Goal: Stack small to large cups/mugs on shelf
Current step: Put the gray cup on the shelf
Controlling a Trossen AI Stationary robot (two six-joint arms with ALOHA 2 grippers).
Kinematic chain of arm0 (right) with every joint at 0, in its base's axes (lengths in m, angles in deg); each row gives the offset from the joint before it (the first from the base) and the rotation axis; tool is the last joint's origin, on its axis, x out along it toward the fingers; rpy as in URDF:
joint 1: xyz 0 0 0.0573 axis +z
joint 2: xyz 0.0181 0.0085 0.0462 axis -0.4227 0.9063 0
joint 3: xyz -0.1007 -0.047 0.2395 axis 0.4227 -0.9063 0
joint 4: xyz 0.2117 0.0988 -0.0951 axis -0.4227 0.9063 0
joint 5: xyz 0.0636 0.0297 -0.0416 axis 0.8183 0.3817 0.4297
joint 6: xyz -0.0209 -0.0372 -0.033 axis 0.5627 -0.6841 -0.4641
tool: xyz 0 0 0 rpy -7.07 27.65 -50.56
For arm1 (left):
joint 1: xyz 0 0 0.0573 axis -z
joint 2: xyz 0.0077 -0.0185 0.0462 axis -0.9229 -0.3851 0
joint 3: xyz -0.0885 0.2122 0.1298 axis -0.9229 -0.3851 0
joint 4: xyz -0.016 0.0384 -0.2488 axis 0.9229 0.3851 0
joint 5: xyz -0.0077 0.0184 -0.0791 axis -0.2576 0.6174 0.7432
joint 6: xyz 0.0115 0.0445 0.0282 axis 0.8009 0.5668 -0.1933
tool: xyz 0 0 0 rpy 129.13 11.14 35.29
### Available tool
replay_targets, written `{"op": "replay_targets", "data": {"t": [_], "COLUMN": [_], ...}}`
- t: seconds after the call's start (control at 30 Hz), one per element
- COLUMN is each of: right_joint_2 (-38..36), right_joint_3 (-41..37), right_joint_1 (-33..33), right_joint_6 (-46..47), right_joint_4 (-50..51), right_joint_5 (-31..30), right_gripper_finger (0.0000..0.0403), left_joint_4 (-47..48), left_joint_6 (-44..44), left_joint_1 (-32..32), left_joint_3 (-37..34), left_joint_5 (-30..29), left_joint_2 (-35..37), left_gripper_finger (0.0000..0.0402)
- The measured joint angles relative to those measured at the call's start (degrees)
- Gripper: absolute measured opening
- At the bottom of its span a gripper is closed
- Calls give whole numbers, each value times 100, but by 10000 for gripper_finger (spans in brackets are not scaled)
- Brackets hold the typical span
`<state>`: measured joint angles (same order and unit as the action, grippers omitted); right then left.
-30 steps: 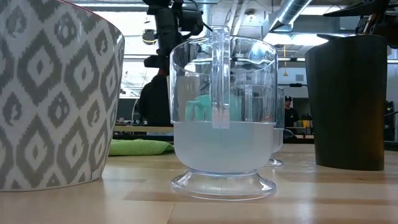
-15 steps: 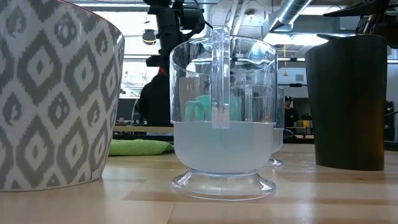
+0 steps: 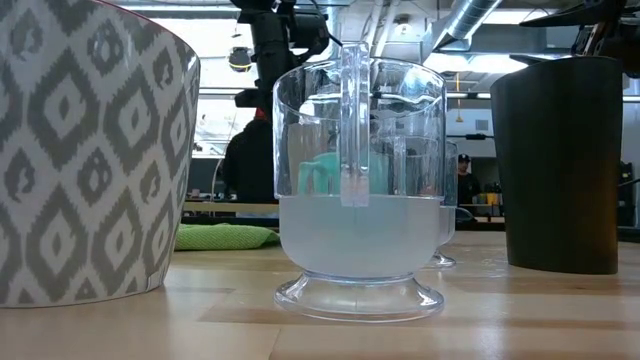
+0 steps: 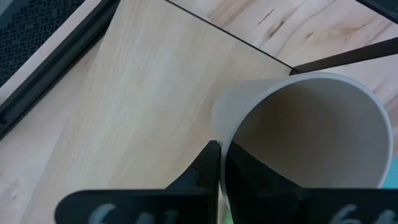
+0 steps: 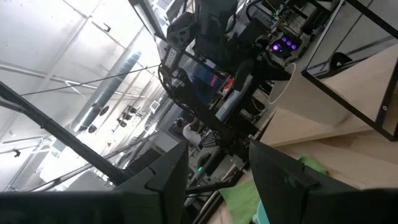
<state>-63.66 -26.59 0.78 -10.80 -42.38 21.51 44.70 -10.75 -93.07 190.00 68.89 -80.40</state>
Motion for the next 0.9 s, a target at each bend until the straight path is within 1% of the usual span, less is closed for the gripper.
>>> {"op": "replay_targets", "data": {"t": [0.13,0.33,0.5,0.73,0.9], "right_joint_2": [-1,-1,-1,-2,0], "right_joint_3": [0,0,0,0,0], "right_joint_1": [0,0,0,0,0], "right_joint_6": [1,4,4,2,2], "right_joint_4": [0,-1,0,0,0], "right_joint_5": [0,0,0,0,0], "right_gripper_finger": [194,194,194,194,194], "left_joint_4": [0,0,2,2,-5], "left_joint_6": [70,77,77,77,77], "left_joint_1": [0,0,0,0,-7], "left_joint_3": [0,2,2,4,4], "left_joint_5": [-2,-4,-7,-3,92], "left_joint_2": [2,2,4,4,4], "left_gripper_finger": [1,18,22,21,5]}}
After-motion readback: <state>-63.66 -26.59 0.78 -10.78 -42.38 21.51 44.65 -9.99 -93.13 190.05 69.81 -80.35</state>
